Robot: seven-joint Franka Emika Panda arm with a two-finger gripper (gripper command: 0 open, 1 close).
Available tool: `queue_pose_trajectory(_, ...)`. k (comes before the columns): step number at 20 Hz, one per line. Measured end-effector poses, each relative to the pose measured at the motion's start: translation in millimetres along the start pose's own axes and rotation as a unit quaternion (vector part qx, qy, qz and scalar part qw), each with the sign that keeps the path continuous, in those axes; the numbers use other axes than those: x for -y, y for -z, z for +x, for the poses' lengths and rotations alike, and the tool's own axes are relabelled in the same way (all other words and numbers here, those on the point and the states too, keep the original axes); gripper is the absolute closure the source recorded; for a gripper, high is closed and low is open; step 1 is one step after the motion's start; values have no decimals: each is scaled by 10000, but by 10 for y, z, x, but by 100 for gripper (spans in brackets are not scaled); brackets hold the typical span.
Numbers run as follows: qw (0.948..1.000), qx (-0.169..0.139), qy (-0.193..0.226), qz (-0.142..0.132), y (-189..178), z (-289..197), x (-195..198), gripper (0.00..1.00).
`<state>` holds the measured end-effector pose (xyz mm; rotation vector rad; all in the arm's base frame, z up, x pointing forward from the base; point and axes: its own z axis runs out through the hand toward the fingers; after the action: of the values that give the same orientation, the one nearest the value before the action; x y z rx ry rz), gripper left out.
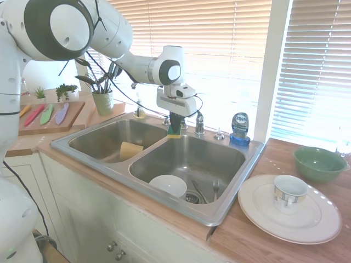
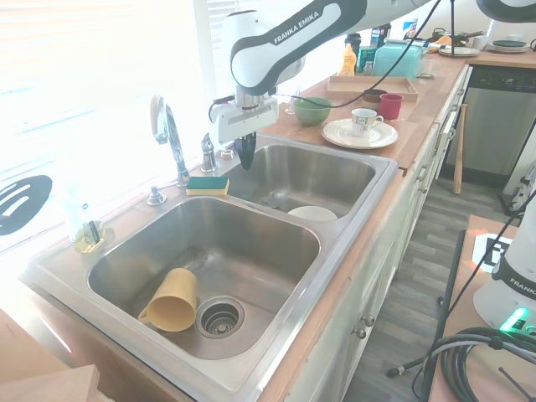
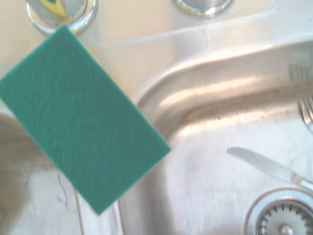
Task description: Turn on the faucet
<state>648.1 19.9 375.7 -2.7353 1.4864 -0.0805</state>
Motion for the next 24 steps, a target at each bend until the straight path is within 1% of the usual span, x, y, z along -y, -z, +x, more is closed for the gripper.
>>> queue_pose_trajectory(4,9989,-280,-88,365,76,132,42,100)
queue_pose_trajectory(8,9966,-475,-229,636,87,252,163,100)
queue_pose_trajectory(10,9947,-596,-290,789,82,318,246,100)
queue_pose_trajectory(14,9892,-890,-328,1117,129,421,342,100)
queue_pose_trajectory(18,9854,-1063,-285,1297,184,464,396,100)
queue_pose_trajectory(21,9820,-1328,-216,1324,234,479,445,100)
queue_pose_trajectory(24,9803,-1407,-209,1369,286,478,505,100)
